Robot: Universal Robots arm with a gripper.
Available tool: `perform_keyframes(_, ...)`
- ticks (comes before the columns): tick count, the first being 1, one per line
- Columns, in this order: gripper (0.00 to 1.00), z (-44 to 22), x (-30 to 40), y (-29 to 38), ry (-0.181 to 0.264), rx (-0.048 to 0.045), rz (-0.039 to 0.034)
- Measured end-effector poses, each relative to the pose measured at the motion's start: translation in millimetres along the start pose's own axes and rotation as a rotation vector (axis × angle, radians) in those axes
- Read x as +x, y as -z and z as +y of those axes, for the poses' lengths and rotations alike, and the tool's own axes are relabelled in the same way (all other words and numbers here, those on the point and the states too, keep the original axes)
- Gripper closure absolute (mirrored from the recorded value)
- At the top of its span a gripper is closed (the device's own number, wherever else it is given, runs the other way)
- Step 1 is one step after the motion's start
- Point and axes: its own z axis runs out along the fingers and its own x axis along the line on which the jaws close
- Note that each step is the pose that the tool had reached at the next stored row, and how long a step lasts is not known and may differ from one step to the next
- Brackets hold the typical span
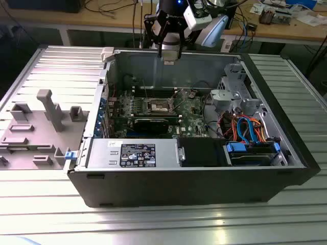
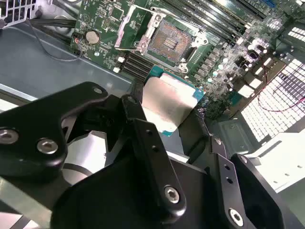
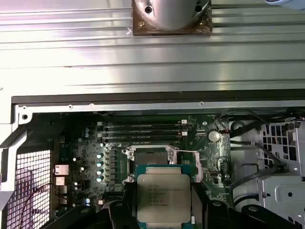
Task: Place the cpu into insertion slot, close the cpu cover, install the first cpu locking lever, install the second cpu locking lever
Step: 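Place the cpu into insertion slot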
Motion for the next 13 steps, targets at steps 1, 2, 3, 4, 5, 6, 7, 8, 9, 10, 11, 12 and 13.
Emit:
perform_keyframes(1, 0.46, 0.0, 0.0, 0.0, 0.000, 0.0000, 0.0000)
perform_keyframes(2, 0.46, 0.0, 0.0, 0.0, 0.000, 0.0000, 0.0000)
perform_keyframes(3, 0.46, 0.0, 0.0, 0.0, 0.000, 0.0000, -0.0001)
perform_keyframes(4, 0.46, 0.0, 0.0, 0.0, 0.000, -0.0001, 0.0000)
perform_keyframes(5, 0.46, 0.0, 0.0, 0.0, 0.000, 0.0000, 0.0000)
perform_keyframes(6, 0.46, 0.0, 0.0, 0.0, 0.000, -0.0001, 0.0000)
perform_keyframes(7, 0.46, 0.0, 0.0, 0.0, 0.000, -0.0001, 0.0000)
perform_keyframes(8, 0.46, 0.0, 0.0, 0.0, 0.000, 0.0000, 0.0000)
perform_keyframes(9, 0.46, 0.0, 0.0, 0.0, 0.000, 0.0000, 0.0000)
perform_keyframes(10, 0.46, 0.0, 0.0, 0.0, 0.000, 0.0000, 0.0000)
perform_keyframes(11, 0.46, 0.0, 0.0, 0.0, 0.000, 0.0000, 0.0000)
perform_keyframes(12, 0.46, 0.0, 0.0, 0.0, 0.000, -0.0001, 0.0000)
perform_keyframes(13, 0.46, 0.0, 0.0, 0.0, -0.001, 0.0001, -0.0001)
